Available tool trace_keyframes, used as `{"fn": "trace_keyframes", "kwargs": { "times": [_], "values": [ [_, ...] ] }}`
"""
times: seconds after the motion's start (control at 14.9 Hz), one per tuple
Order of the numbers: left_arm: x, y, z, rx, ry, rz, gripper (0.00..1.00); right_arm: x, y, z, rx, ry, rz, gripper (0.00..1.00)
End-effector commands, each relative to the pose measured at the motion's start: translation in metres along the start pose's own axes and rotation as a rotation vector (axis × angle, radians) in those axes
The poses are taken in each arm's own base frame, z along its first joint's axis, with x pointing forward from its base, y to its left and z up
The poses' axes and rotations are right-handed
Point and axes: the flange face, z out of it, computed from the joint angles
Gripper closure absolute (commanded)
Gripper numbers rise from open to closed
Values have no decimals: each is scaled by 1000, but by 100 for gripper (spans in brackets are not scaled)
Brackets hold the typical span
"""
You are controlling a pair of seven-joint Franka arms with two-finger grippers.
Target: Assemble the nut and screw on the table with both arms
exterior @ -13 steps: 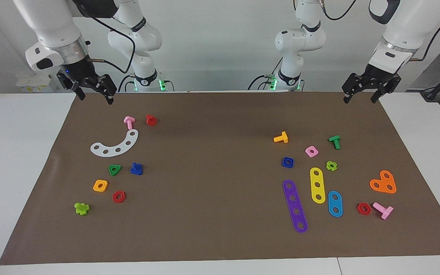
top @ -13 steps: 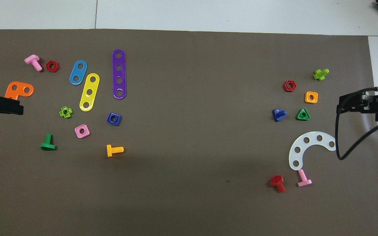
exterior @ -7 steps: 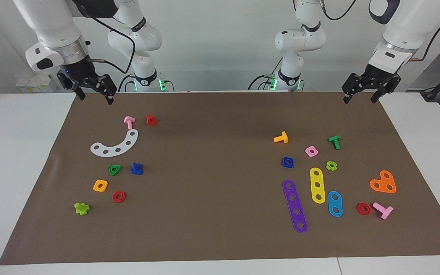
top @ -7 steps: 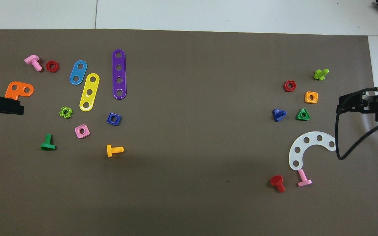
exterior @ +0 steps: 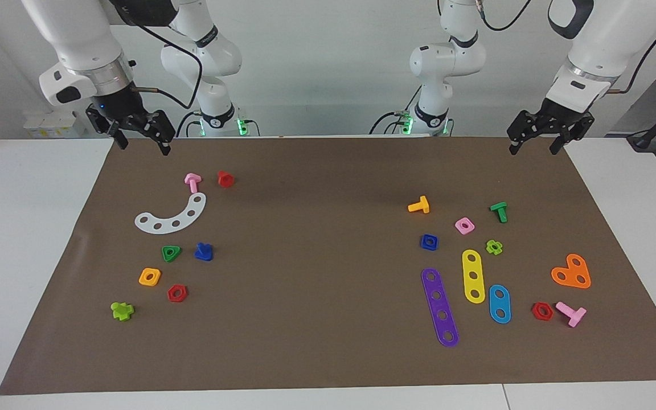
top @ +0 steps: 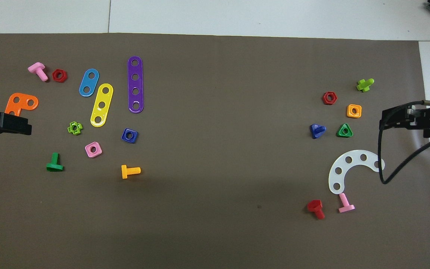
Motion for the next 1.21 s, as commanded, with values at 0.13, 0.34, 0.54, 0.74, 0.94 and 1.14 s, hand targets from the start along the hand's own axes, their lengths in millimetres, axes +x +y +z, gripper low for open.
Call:
{"fn": "trace_keyframes", "kwargs": {
  "times": [0.13, 0.34, 0.54, 0.74, 0.94, 1.14],
  "values": [
    [22, 33, 73, -3, -8, 1, 0, 15, -6, 29, 40, 54, -22, 1],
    [37, 60, 120, -8, 24, 48, 0, 29, -10, 59, 40, 49, -19, 1],
    [35, 84, 168, -12, 87, 126, 1, 50, -23, 93, 44, 53, -31, 1],
    [32, 91, 205, -8, 77, 281, 1, 70, -28, 134, 44, 42, -31, 1],
    [35, 97, 233, -8, 58, 389, 5, 82, -31, 178, 45, 50, -30, 2],
    [28, 120, 258, -12, 110, 428, 5, 71, -28, 226, 43, 45, -27, 3]
  ]
}}
